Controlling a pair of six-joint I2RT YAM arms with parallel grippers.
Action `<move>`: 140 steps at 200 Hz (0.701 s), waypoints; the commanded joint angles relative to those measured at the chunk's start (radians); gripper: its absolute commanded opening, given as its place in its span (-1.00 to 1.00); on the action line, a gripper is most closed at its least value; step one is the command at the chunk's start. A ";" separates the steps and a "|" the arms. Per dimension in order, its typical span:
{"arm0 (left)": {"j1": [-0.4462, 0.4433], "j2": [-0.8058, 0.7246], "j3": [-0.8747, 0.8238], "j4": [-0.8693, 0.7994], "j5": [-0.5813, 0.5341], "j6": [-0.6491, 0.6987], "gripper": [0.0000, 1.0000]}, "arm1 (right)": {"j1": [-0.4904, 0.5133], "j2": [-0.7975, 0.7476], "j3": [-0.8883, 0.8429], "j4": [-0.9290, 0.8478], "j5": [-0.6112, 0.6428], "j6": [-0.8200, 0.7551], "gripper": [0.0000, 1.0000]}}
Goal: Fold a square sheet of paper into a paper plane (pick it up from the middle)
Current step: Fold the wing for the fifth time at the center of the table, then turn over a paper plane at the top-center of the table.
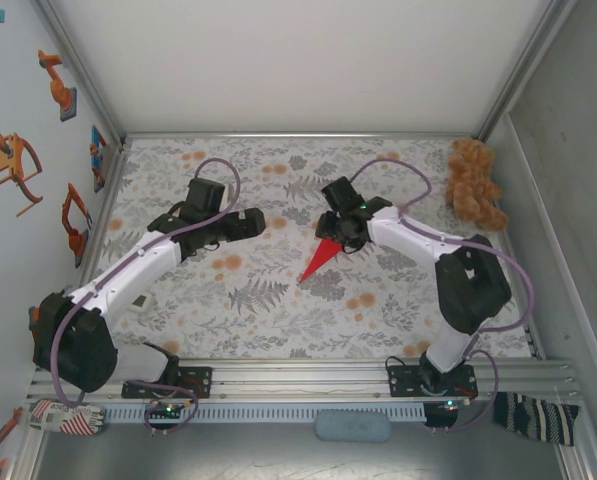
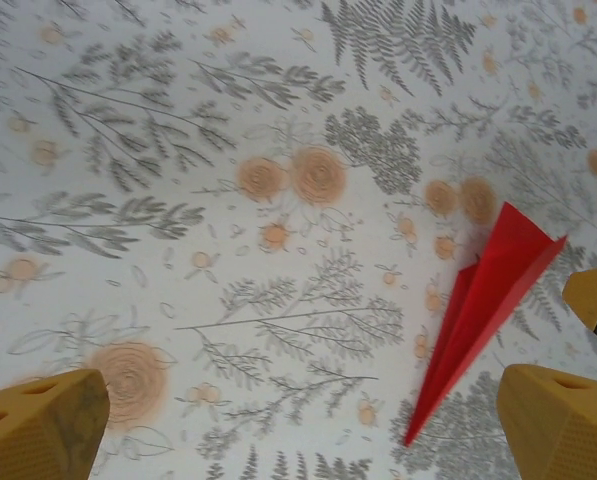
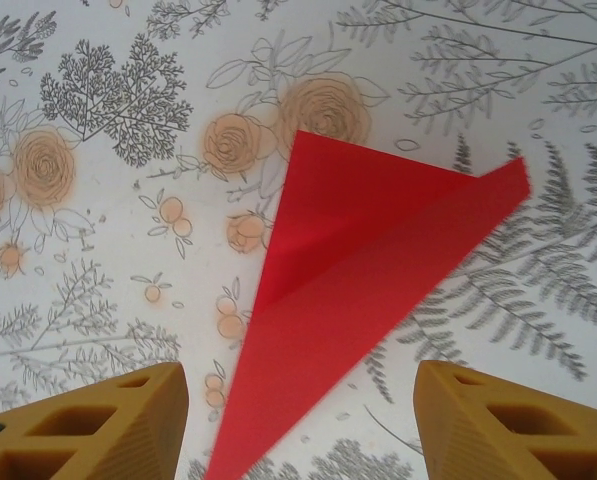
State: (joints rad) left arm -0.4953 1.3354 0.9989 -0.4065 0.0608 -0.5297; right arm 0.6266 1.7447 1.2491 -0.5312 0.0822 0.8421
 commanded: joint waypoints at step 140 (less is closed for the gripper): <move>0.030 -0.057 -0.044 -0.050 -0.052 0.074 0.93 | 0.087 0.174 0.156 -0.255 0.243 0.364 -0.02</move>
State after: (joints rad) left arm -0.4698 1.2984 0.9661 -0.4412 0.0074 -0.4759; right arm 0.7025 1.9308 1.3869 -0.7357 0.2722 1.1339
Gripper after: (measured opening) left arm 0.965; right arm 0.523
